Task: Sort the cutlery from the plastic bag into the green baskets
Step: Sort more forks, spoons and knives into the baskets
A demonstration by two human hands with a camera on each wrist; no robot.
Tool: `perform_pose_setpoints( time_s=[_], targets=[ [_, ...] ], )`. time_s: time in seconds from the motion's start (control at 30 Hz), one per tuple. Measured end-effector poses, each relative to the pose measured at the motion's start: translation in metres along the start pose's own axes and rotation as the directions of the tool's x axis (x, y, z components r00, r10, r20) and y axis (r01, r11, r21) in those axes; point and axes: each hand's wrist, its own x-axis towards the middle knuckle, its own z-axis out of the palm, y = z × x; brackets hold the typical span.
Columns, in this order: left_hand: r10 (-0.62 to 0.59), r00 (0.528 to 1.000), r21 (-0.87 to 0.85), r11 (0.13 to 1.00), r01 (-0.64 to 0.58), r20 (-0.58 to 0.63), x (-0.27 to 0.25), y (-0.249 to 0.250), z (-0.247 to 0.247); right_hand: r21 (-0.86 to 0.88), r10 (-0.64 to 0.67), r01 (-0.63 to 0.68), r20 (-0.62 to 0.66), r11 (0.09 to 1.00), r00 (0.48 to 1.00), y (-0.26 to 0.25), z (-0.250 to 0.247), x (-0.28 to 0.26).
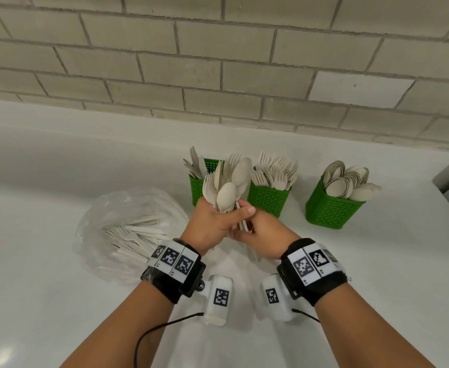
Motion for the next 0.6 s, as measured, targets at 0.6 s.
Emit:
perform_pose_setpoints(
  time_s=[0.6],
  targets=[
    [-0.132, 0.991, -0.133, 0.982, 0.132, 0.009, -0.004, 0.006, -0.015, -0.02, 0.054, -0.058, -0.162, 0.998, 0.985, 0.01, 0.001, 0.005]
  ],
)
